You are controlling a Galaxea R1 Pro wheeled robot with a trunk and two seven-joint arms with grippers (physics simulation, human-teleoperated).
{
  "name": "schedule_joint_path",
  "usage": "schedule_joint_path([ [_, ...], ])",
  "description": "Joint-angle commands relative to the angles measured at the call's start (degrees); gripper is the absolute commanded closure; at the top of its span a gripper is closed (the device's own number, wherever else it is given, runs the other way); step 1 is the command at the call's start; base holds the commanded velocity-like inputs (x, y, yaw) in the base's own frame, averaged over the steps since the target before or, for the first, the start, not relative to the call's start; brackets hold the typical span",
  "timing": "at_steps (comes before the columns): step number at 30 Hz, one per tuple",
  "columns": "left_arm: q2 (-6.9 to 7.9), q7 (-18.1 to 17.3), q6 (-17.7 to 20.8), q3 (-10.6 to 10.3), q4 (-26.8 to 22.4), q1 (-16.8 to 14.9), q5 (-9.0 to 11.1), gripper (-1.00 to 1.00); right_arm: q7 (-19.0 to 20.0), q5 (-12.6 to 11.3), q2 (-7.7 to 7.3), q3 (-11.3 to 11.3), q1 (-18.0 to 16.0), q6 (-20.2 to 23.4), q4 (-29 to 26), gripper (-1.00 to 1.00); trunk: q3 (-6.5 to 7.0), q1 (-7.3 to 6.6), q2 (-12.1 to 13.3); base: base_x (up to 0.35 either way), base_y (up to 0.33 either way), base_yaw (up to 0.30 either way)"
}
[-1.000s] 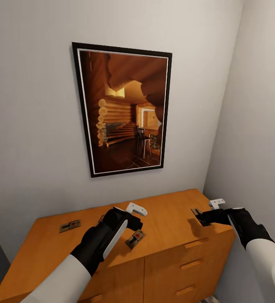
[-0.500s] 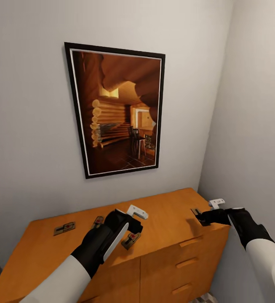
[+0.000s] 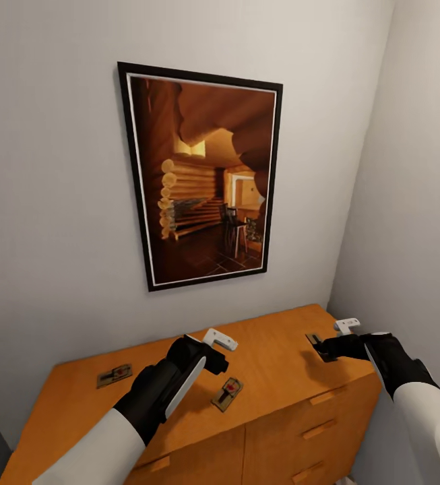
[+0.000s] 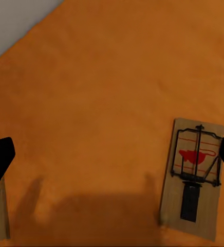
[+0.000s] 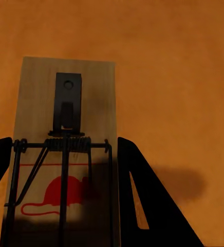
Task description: Take the four mousetraps from the cabinet in the bathroom and place them on the bathroom floor. Make sure all four end up on the same floor surface, and ensure that at least two of them are either under or directly next to the same bathroom sink.
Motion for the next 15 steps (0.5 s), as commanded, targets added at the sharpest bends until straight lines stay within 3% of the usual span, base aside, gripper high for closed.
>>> schedule_joint_path([
  [1,-0.01,0.6,0.2,-0.1,0.0,-0.1,0.6,-1.00,0.5,0.5,0.06,-0.3,-0.1,0.2,-0.1,1.00,-0.09,0.04,-0.1,0.035,0.088,-0.103],
  [9,-0.16,0.6,0.2,-0.1,0.0,-0.1,0.6,-1.00,0.5,0.5,0.06,-0.3,-0.1,0.2,-0.1,1.00,0.04,0.04,-0.1,0.007,0.019,-0.047],
  [15,-0.19,0.7,0.2,-0.1,0.0,-0.1,0.6,-1.00,0.5,0.5,0.06,-0.4,-0.1,0.2,-0.1,1.00,0.36,0.04,-0.1,0.000,0.001,-0.158],
])
